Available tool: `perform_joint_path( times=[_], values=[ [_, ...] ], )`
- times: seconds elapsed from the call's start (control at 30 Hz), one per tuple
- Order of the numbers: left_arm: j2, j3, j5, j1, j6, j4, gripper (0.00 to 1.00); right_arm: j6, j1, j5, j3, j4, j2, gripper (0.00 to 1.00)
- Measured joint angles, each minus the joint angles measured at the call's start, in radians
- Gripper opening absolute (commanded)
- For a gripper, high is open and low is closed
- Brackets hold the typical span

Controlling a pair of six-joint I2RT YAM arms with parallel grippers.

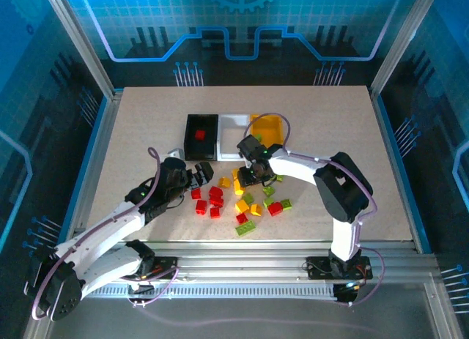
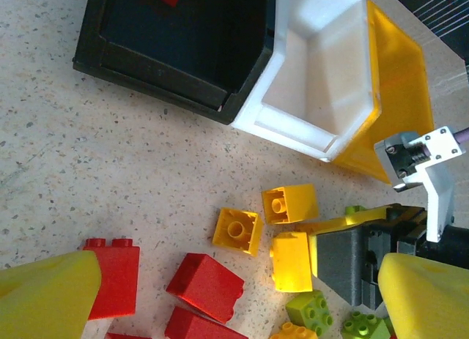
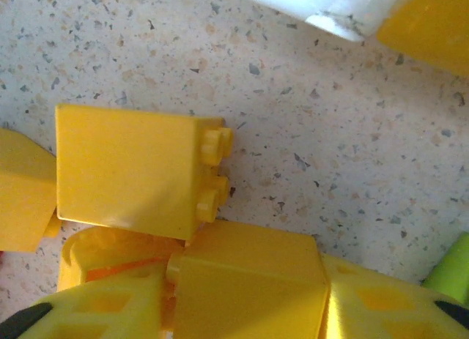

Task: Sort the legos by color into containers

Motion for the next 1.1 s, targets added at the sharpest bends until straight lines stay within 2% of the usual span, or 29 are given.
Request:
perform_joint_path(
  times=[0.23,0.4,0.63,0.8,0.93,1.1],
  values=[
    [0.000,-0.003,-0.003,0.000,0.000,-0.002,0.99,0.002,0.000,0.014,-0.002,-0.034,-0.137,0.45],
    [0.002,-0.029,-0.003,0.000,-0.005,-0.002,0.99,0.003,0.000,0.048,0.154,-0.058,-0.164,0.46],
    [0.001,-0.031,-0.001,0.000,-0.027,-0.021,0.99,0.033,-0.014,0.143,0.474,-0.079,0.065,0.47],
    [-0.041,-0.040,0.000,0.000,-0.027,-0.040,0.99,0.052,-0.048,0.175,0.624,-0.143,0.244,0.52],
    [-0.086,-0.061,0.010,0.000,-0.027,-0.047,0.99,0.059,-0.062,0.182,0.698,-0.183,0.322,0.63],
    [-0.095,-0.064,0.016,0.001,-0.027,-0.058,0.99,0.060,-0.062,0.182,0.745,-0.212,0.330,0.72]
  ],
)
